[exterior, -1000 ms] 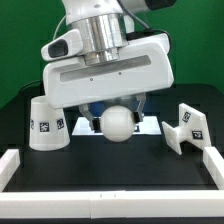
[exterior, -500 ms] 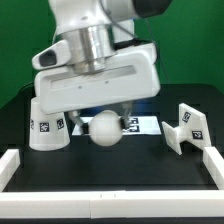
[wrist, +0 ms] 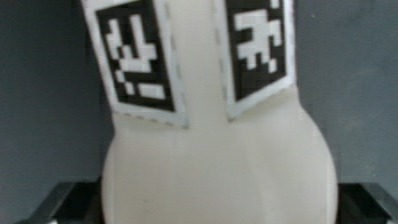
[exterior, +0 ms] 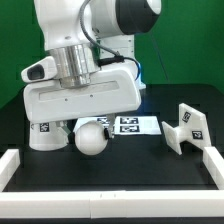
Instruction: Assemble lamp
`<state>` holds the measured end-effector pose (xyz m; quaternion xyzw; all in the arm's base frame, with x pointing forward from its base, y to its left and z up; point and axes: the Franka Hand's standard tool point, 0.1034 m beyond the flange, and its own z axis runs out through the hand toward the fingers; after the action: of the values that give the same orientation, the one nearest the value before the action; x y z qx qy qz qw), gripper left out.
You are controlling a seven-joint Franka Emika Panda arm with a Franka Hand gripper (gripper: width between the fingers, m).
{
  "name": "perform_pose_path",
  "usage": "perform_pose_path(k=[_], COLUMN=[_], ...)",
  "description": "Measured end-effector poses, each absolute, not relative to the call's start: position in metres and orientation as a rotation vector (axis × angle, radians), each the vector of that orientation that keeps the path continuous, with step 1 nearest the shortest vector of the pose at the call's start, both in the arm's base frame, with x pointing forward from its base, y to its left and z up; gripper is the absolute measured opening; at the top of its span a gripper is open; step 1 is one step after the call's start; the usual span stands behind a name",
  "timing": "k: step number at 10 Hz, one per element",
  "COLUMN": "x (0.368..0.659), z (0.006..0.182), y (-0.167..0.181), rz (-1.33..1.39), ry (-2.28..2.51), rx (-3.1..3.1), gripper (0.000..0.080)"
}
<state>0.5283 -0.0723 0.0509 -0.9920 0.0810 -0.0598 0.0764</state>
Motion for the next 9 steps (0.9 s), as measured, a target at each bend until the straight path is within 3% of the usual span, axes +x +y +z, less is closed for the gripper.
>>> perform_pose_path(k=[4, 9], x=[0.513, 0.516], z=[0.026, 0.026], y=[-0.069, -0.069], rz=[-0.166, -0.191], ry=[0.248, 0.245], rx=[-2.994, -2.999], gripper=[0.0568, 0.0568])
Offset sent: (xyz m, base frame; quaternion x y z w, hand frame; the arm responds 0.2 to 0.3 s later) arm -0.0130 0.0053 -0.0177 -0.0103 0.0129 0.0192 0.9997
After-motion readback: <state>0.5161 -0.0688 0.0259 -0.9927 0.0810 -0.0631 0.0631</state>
